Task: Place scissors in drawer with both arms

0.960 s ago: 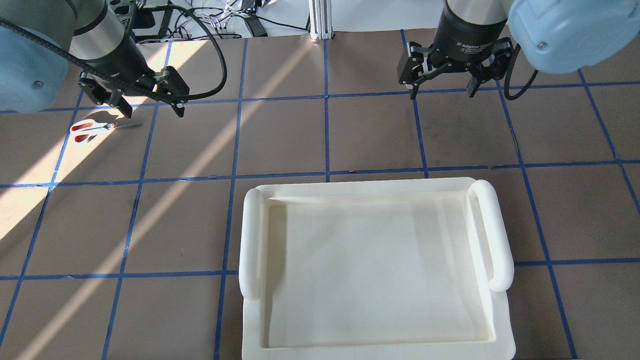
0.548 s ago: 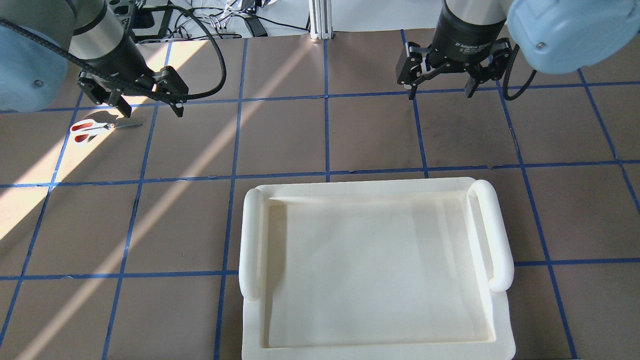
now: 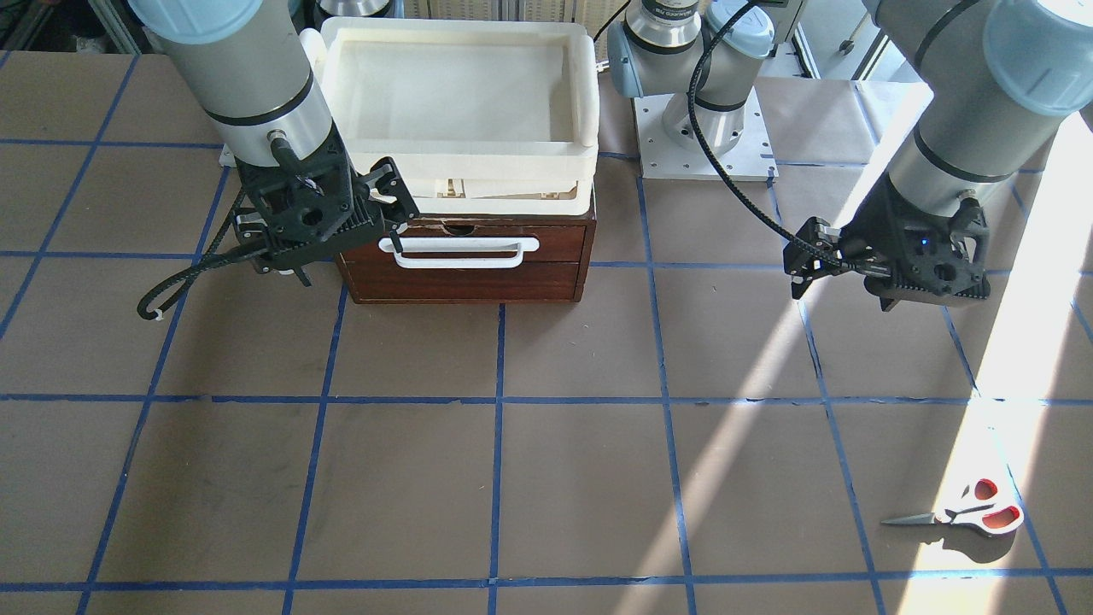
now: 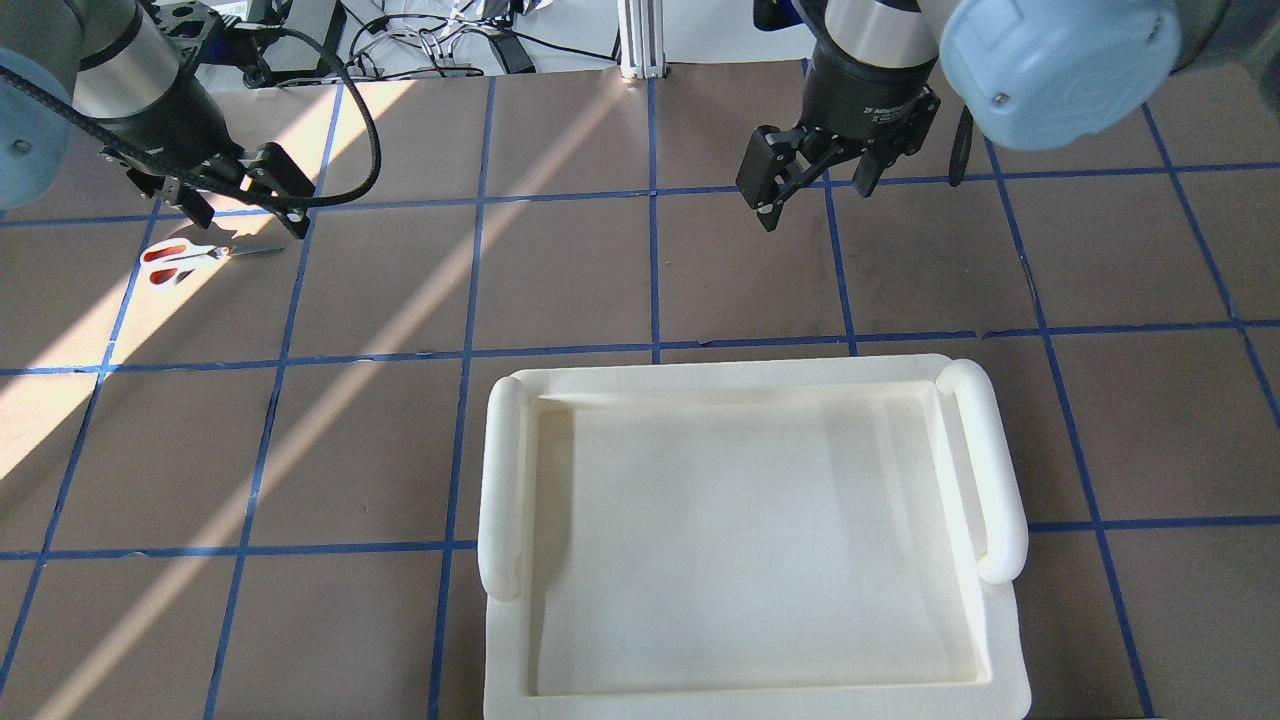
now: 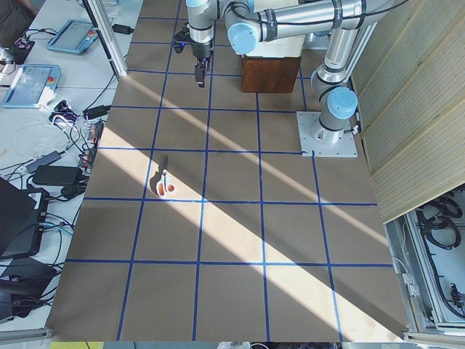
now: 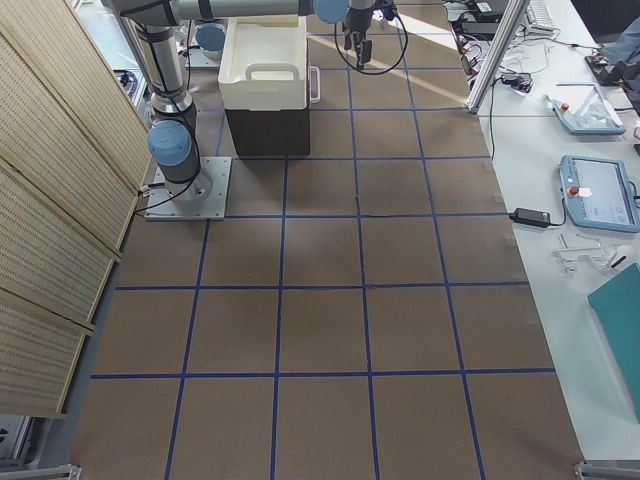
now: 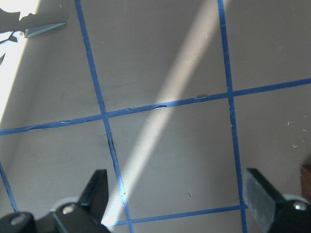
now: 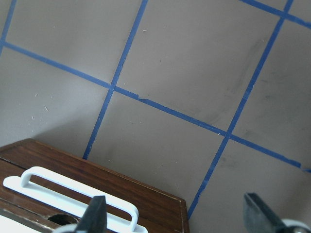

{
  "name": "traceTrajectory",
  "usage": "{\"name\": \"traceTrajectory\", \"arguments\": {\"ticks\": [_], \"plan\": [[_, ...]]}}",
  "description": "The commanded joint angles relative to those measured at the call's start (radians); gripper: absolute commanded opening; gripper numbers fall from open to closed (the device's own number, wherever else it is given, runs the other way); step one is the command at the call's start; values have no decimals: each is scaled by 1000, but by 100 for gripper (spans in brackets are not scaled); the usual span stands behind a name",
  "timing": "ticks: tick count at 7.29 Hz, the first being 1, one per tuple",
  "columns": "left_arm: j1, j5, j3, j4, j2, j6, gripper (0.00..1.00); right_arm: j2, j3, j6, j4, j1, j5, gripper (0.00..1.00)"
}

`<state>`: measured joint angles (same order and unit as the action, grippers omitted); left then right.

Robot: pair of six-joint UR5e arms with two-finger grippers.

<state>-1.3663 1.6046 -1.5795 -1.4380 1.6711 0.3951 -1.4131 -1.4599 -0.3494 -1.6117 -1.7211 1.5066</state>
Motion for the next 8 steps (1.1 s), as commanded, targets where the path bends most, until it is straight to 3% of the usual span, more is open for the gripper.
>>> {"name": "traceTrajectory", "arguments": {"ticks": [1,5,8], "plan": [[50,1,7,34,30,201,100,34,1,-321,3,-9,7,99],[168,-27,9,131,125,649,100,94,10,-742,177,-47,-68,96],[242,-32,18,218,228,960,100,233,96,-883,196,-106,-54,95]]}}
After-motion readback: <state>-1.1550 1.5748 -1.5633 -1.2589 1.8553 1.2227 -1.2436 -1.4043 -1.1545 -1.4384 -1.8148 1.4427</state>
